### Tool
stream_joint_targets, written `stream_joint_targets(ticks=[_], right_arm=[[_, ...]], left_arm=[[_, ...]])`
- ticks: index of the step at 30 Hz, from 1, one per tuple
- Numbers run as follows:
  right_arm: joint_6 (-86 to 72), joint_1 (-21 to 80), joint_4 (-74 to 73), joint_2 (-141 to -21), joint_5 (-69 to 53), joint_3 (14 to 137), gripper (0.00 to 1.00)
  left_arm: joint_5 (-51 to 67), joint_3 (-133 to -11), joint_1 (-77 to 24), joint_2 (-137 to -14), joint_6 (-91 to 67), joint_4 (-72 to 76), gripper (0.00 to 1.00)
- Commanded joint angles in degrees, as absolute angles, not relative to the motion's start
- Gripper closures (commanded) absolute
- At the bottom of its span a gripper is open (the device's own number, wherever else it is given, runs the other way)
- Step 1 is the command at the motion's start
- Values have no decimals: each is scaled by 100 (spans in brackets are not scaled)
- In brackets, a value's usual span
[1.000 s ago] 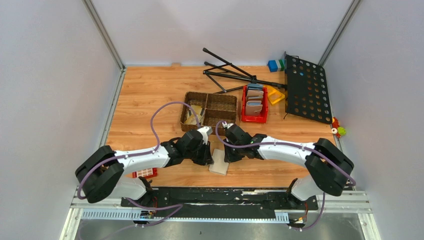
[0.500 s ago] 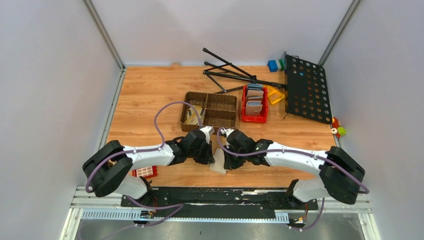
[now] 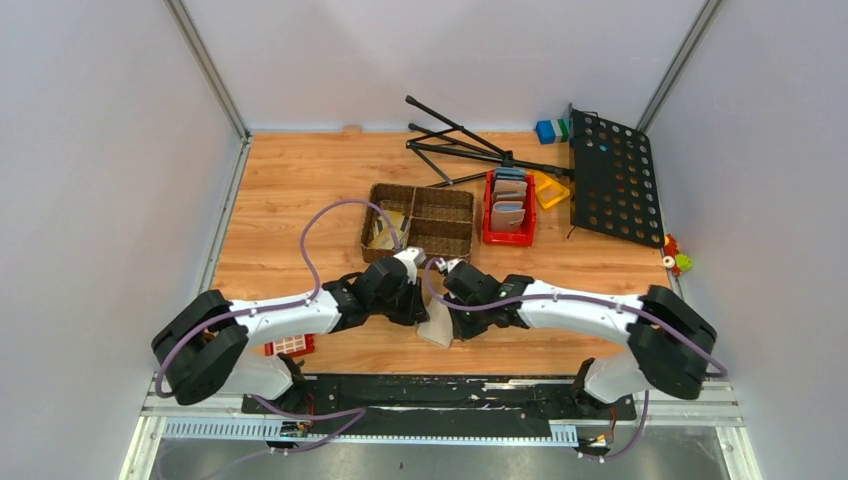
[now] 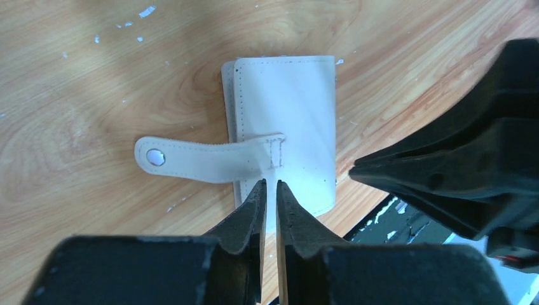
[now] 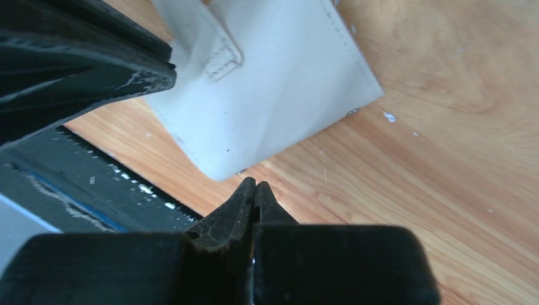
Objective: Take the credit cards out of the card holder
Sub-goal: Close the card holder at the center of the board, then reset both arms
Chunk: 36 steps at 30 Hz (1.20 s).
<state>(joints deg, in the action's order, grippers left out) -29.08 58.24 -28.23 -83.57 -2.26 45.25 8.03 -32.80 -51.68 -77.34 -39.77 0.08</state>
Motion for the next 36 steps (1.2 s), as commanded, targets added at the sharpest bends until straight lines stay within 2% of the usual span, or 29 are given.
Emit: stream_joint_targets(ticks=[1,4,6,8,10,11,12,13,14,15,16,17,20,24,26,28,31,33,36], right_arm=[[-2737,5838,-2807,-7384,250,4495,100],[-2710,5815,-2944,-6946,731,4480,100],[-2727,5731,-3062,-6687,1171,4491,100],[-2728,5553,-3083,-6308,1599,4415,98],[-2653,5227,-2871,-5957,1801,4233,91],[-2555,5018,-2706,-5658,1796,4118,87],[-2425,4775,-2496,-5441,1790,3989,79],[-2344,4545,-2344,-5259,1817,3872,67],[-2323,4329,-2252,-5116,2008,3777,45],[-2275,4192,-2093,-5042,2383,3661,13],[-2184,4108,-1886,-5013,2918,3559,2],[-2188,4048,-1801,-5005,3484,3518,0],[-1914,3981,-1381,-5007,4097,3435,0],[-758,3857,-252,-4928,4151,3095,0],[-245,3643,102,-4889,3853,2955,1],[-412,3141,111,-4826,3580,2926,1],[-631,2163,587,-4624,2540,2563,5],[-648,1559,1377,-4419,1942,1994,8],[-250,1183,2280,-4282,1335,1497,1]], left_arm=[[440,-3478,-5194,-7083,-3878,-414,83],[52,-3568,-5187,-6633,-3755,-844,81],[-656,-3678,-5154,-6321,-3687,-1288,73],[-1183,-3813,-5007,-6124,-3605,-1817,54],[-1533,-3838,-4781,-5910,-3507,-2117,27],[-1719,-3833,-4660,-5817,-3461,-2228,17],[-1859,-3855,-4572,-5734,-3368,-2310,8],[-2052,-3894,-4513,-5683,-3246,-2413,1],[-2292,-3991,-4502,-5641,-3122,-2536,0],[-2533,-4058,-4500,-5603,-3005,-2633,0],[-2761,-4114,-4500,-5572,-2946,-2692,0],[-2982,-4158,-4500,-5536,-2900,-2716,0],[-3259,-4122,-4500,-5368,-2266,-2445,0],[-3611,-3499,-4500,-4803,-1424,-1247,0],[-3737,-3048,-4453,-4472,-1132,-485,0],[-3725,-2591,-4239,-4141,-851,277,0],[-3666,-1889,-3742,-3759,-250,1253,0],[-3551,-1769,-3128,-3695,-269,1382,0],[-3280,-1512,-2430,-3828,-241,1843,0]])
